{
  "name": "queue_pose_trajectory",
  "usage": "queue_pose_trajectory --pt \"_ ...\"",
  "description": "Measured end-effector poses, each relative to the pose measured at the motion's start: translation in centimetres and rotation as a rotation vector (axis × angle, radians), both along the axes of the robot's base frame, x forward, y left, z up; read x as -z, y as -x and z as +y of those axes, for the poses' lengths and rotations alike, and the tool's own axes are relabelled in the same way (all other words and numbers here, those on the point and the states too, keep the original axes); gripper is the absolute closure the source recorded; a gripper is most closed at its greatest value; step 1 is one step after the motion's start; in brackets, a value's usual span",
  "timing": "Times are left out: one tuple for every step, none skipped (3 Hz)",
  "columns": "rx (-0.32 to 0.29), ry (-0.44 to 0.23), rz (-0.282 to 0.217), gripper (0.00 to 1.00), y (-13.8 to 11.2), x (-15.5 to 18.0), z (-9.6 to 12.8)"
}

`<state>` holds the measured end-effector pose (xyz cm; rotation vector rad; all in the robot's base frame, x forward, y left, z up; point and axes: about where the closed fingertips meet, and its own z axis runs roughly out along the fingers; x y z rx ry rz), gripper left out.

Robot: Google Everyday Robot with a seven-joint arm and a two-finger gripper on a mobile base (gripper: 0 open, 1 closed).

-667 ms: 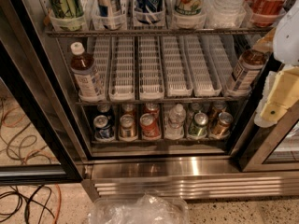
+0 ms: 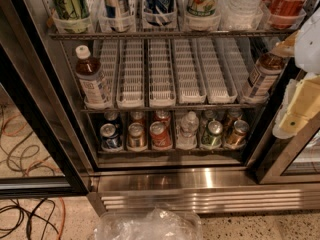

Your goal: Pick green can from bottom shelf of fridge

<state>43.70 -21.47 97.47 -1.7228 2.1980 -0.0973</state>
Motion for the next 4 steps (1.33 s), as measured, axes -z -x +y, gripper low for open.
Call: queue_pose_trajectory --pt "-0.038 -0.079 -0.032 0.0 1.2 2.6 -0.4" --pt "-0.062 -0.249 -0.072 0.0 1.4 8.4 -1.2" --pt "-0.08 -0.466 -0.164 0.0 -2.0 11.9 1.3" --pt "-0.055 -0.546 -0.235 0.0 -4.2 10.9 2.5"
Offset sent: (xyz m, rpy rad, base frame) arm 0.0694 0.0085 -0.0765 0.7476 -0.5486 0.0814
